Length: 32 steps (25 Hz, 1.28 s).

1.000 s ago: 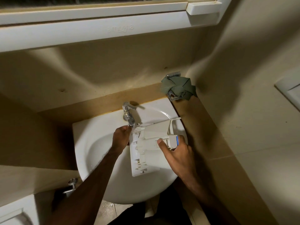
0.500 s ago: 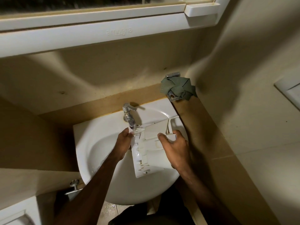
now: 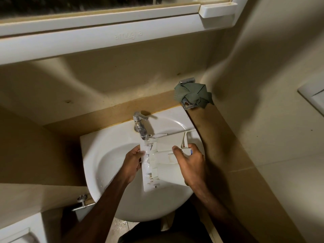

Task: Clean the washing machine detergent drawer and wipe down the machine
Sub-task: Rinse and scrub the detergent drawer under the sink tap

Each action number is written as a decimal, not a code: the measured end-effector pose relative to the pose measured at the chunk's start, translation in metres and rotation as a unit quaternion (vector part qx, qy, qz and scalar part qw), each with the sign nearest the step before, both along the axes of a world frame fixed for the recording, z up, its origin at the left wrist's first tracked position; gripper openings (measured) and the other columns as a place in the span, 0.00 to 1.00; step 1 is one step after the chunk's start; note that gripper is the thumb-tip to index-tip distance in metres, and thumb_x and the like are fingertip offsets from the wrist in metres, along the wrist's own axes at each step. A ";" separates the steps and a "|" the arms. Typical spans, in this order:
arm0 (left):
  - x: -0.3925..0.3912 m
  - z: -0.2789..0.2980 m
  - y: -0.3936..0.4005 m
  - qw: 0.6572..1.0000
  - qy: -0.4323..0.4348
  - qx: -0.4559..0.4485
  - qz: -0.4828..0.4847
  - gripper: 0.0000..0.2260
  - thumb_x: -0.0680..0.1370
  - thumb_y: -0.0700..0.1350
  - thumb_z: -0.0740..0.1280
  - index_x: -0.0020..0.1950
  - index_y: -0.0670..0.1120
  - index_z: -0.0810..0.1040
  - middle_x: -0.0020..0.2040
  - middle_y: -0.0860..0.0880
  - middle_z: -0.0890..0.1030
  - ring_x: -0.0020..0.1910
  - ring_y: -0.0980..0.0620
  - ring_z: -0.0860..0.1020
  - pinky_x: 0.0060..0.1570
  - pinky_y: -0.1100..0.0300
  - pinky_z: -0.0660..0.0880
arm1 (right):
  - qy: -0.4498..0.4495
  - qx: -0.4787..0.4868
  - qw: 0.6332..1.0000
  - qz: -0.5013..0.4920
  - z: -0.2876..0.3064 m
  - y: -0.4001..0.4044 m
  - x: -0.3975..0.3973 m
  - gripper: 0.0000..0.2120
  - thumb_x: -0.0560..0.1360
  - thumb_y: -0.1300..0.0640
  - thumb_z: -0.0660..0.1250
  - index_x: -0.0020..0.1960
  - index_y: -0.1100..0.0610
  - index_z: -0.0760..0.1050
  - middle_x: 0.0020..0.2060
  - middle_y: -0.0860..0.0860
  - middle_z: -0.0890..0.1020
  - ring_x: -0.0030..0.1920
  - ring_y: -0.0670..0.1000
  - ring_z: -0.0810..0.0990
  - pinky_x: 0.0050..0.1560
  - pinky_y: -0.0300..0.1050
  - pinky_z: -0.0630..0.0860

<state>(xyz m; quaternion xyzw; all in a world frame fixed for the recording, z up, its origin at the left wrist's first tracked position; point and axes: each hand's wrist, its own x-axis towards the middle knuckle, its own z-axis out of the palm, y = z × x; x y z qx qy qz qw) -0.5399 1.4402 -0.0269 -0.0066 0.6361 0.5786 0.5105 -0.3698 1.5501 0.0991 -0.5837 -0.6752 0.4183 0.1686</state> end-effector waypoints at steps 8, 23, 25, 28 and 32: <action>0.005 0.004 0.010 0.992 0.102 -0.044 0.061 0.08 0.80 0.45 0.73 0.44 0.43 0.86 0.38 0.46 0.87 0.38 0.45 0.82 0.41 0.54 0.81 | 0.024 0.009 0.999 -0.033 0.000 -0.015 -0.002 0.26 0.68 0.32 0.69 0.55 0.52 0.80 0.41 0.46 0.85 0.43 0.51 0.84 0.45 0.51 0.83; -0.001 0.003 0.019 0.998 0.022 -0.055 0.010 0.11 0.82 0.52 0.69 0.58 0.48 0.86 0.52 0.46 0.88 0.50 0.45 0.86 0.53 0.50 0.82 | 0.081 -0.035 0.989 -0.121 -0.012 -0.016 0.003 0.22 0.70 0.36 0.74 0.55 0.51 0.80 0.42 0.45 0.85 0.44 0.48 0.85 0.48 0.55 0.84; -0.005 0.008 0.012 0.999 0.011 -0.032 -0.026 0.09 0.84 0.45 0.66 0.61 0.48 0.84 0.53 0.47 0.88 0.48 0.48 0.86 0.49 0.54 0.81 | 0.104 -0.053 0.982 -0.147 -0.013 -0.014 0.004 0.22 0.70 0.34 0.73 0.55 0.49 0.80 0.43 0.45 0.86 0.45 0.50 0.86 0.47 0.53 0.84; -0.006 0.008 -0.001 0.996 0.073 -0.031 -0.047 0.07 0.83 0.44 0.69 0.55 0.46 0.87 0.48 0.47 0.89 0.42 0.50 0.86 0.41 0.59 0.82 | 0.138 -0.073 0.972 -0.175 -0.010 -0.008 0.004 0.13 0.75 0.44 0.75 0.54 0.51 0.82 0.45 0.45 0.87 0.45 0.46 0.86 0.40 0.39 0.78; -0.013 0.005 0.011 0.982 0.168 -0.084 -0.018 0.09 0.81 0.47 0.71 0.42 0.48 0.88 0.33 0.52 0.83 0.33 0.48 0.80 0.40 0.50 0.83 | 0.198 -0.154 0.952 -0.175 -0.001 -0.012 -0.003 0.11 0.76 0.52 0.76 0.54 0.56 0.80 0.43 0.50 0.89 0.39 0.48 0.88 0.35 0.43 0.83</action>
